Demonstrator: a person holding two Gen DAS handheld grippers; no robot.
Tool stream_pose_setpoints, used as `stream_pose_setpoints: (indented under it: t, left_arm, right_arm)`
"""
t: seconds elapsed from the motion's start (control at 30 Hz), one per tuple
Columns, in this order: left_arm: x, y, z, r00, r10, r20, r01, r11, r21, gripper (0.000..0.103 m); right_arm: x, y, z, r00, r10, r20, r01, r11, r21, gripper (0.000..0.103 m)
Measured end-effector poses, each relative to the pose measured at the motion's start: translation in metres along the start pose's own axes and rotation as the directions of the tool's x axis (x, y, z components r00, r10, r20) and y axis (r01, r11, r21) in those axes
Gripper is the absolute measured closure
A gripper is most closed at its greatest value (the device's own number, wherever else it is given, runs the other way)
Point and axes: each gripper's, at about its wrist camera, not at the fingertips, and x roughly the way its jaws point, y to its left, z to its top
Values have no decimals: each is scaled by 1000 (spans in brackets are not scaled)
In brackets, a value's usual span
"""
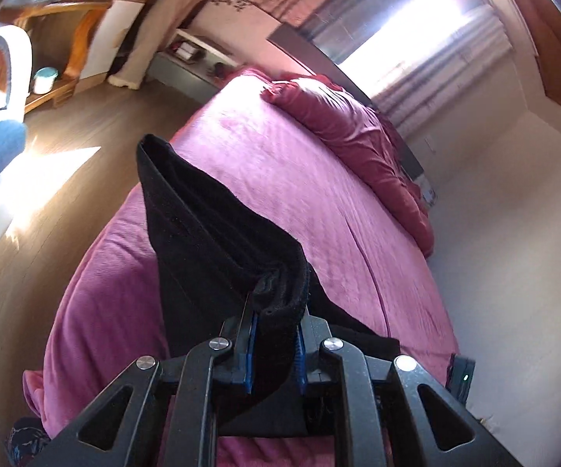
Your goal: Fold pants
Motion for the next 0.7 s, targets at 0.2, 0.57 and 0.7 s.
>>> stream_pose_setpoints:
  t: [0.2,0.57,0.7]
  left_arm:
    - [20,-34,-18,997,-23,-69,31,993,116,88]
    - [26,-66,-46,989,-27,-144,67,957,283,88]
    - [26,-80,-55,984,-42,-171,100,933,346,88]
  right_arm:
    - [-16,11,32,980,198,8,-198,980,18,27]
    - [-8,102,99,893,435,-111,-447,886,-125,17]
    - [20,135,110,912,355,-207,-395,895,-206,30]
